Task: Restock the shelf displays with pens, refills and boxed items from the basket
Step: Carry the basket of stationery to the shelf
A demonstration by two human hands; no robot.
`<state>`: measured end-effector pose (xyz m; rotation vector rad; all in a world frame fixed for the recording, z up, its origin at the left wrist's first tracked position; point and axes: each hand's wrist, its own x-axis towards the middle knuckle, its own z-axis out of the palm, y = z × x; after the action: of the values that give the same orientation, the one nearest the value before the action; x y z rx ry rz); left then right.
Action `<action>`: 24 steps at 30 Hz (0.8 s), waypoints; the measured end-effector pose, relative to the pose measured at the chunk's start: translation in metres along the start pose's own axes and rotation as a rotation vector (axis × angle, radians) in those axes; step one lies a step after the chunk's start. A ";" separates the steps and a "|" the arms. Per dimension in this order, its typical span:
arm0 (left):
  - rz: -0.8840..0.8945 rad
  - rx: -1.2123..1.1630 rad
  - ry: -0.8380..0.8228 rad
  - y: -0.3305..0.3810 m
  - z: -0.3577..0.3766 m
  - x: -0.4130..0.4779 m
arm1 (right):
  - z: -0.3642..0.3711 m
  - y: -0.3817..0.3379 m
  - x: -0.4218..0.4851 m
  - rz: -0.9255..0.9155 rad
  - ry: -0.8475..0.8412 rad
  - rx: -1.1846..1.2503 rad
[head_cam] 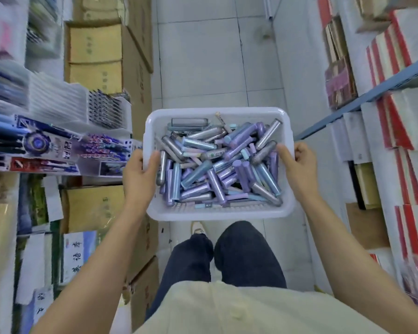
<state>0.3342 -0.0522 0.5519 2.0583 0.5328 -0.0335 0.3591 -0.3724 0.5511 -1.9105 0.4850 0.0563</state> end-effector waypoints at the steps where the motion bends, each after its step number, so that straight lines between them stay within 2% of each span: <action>1: 0.007 0.009 -0.011 0.008 -0.002 0.013 | 0.003 -0.008 0.010 0.006 0.004 0.005; 15: -0.023 -0.044 -0.020 0.147 0.023 0.246 | 0.041 -0.155 0.254 -0.022 -0.027 0.023; 20: -0.074 -0.026 0.021 0.193 0.028 0.354 | 0.075 -0.209 0.351 -0.042 -0.038 0.036; 24: -0.070 -0.039 -0.027 0.233 0.022 0.453 | 0.107 -0.256 0.428 -0.030 -0.014 0.064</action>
<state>0.8371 -0.0088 0.6231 1.9978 0.5846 -0.0916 0.8625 -0.3278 0.6218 -1.8531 0.4430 0.0340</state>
